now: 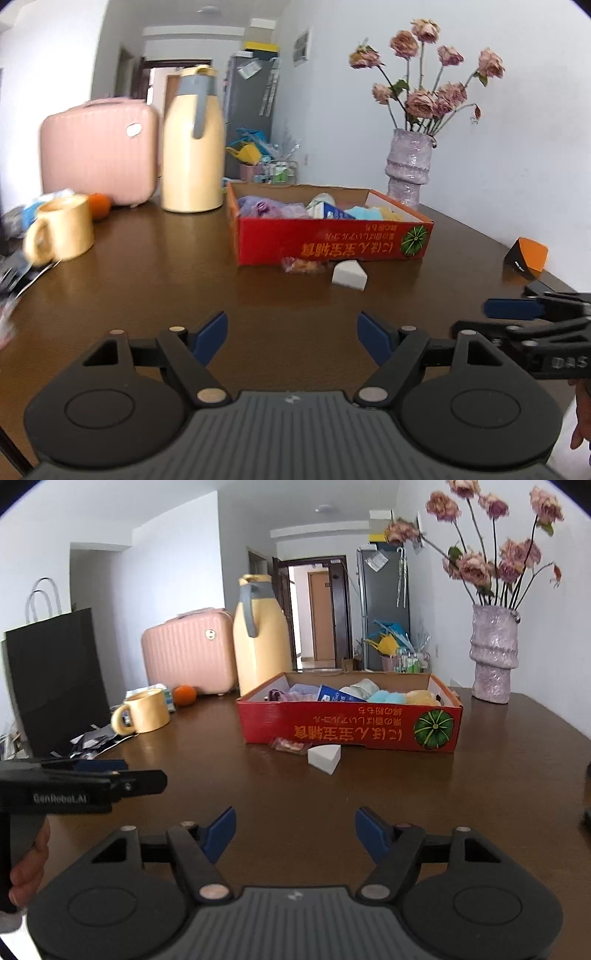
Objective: Organize soft objects
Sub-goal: 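Grasp the small white triangular item with the right gripper while the left gripper grasps the snack wrapper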
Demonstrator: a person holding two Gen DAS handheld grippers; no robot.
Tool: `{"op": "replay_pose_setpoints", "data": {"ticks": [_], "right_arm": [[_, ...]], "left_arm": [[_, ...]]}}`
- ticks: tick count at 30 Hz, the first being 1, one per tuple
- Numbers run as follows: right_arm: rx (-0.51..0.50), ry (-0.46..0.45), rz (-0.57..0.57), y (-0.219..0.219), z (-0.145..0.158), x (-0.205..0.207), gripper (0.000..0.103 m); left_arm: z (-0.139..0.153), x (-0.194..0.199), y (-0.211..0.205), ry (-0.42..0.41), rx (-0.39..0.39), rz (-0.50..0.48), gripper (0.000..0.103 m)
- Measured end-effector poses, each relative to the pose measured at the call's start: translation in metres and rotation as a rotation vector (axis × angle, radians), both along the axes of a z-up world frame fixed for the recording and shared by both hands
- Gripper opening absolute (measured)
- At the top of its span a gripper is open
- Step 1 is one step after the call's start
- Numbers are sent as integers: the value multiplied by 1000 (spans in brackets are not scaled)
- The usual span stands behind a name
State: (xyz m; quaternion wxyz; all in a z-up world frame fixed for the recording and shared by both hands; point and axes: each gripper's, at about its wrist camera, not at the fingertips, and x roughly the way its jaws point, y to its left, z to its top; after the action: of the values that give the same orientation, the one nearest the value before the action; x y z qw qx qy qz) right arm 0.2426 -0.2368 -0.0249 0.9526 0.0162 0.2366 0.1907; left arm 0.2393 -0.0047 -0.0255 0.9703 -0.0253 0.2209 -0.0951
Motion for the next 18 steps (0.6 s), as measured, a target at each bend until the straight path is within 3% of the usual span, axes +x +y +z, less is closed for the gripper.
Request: {"op": "replay_pose_setpoints", "data": {"ticks": [2, 4, 6, 9, 12, 16, 18], "right_arm": [[-10, 19, -8, 4, -1, 27, 62], [-23, 30, -7, 11, -2, 57, 60], [-58, 39, -4, 21, -5, 88, 58], [-113, 54, 6, 35, -13, 129, 56], [-124, 92, 11, 44, -22, 167, 44], [-98, 116, 33, 39, -27, 193, 21], [-57, 112, 45, 31, -25, 194, 19]], "left_arm": [[-1, 26, -4, 9, -11, -38, 78], [-5, 57, -5, 66, -55, -70, 68], [-11, 89, -5, 120, -81, -53, 67], [-16, 120, -13, 135, -47, -47, 66], [-17, 149, -21, 133, -13, -41, 66], [-25, 186, -22, 179, -48, -46, 67], [-31, 199, -23, 204, -61, -40, 67]]}}
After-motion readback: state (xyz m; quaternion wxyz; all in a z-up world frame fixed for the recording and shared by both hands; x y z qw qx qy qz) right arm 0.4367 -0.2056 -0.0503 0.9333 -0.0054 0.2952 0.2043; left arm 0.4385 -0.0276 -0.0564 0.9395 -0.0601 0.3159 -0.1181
